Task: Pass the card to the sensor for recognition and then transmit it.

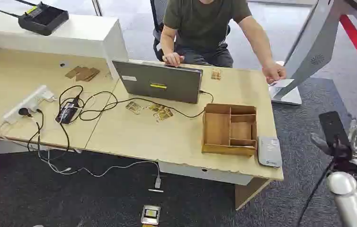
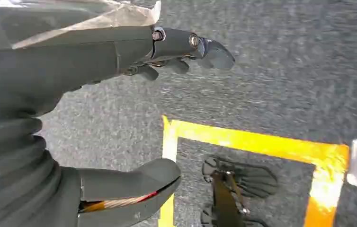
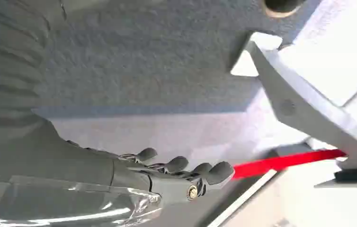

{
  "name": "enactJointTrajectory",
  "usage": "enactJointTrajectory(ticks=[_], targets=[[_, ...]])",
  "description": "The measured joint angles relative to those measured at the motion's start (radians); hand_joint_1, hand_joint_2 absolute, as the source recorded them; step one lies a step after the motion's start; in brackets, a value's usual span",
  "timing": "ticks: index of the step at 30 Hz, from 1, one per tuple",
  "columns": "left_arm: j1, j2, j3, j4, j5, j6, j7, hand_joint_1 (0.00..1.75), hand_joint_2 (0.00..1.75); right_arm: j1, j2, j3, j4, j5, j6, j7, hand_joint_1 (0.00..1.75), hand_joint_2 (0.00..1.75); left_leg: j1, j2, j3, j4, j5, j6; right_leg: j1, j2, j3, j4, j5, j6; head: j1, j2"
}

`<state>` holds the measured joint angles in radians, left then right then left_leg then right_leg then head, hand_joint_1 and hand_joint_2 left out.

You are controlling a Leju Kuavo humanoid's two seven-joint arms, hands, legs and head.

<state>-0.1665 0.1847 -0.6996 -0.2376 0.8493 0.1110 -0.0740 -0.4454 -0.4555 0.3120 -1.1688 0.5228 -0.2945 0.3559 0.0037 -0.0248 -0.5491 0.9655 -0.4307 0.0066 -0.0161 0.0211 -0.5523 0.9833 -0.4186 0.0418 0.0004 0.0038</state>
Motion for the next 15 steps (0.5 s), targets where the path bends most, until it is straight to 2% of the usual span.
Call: enactJointTrajectory(ticks=[5,7,10,15], targets=[[-0.033,-0.006,0.000,-0.008,-0.027,-0.021,0.022,0.00,1.75,-0.056,0.002,0.087,-0.054,0.336,0.058,0.126,0.00,1.75,0.000,0.001,0.000,0.000,0.000,0.000,0.000,0.000,0.000,0.000,0.000,0.000,0.000,0.000],[-0.043,-0.009,0.000,-0.011,-0.035,-0.035,0.038,0.00,1.75,-0.069,0.006,0.119,-0.059,0.454,0.078,0.142,0.00,1.75,0.000,0.000,-0.001,0.000,0.000,0.000,0.000,0.000,0.000,-0.001,0.000,0.000,0.000,0.000],[-0.050,-0.013,0.000,-0.014,-0.047,-0.047,0.056,0.00,1.75,-0.079,0.016,0.145,-0.055,0.537,0.067,0.142,0.00,1.75,0.000,0.000,-0.001,0.000,-0.001,0.001,0.000,0.000,0.000,-0.001,0.000,0.000,0.000,0.000],[-0.055,-0.016,0.000,-0.015,-0.062,-0.053,0.069,0.00,1.75,-0.092,0.029,0.169,-0.027,0.590,0.010,0.139,0.00,1.75,0.000,0.000,-0.002,0.000,-0.001,0.001,0.000,0.000,-0.001,-0.001,0.000,0.001,0.000,0.000]])
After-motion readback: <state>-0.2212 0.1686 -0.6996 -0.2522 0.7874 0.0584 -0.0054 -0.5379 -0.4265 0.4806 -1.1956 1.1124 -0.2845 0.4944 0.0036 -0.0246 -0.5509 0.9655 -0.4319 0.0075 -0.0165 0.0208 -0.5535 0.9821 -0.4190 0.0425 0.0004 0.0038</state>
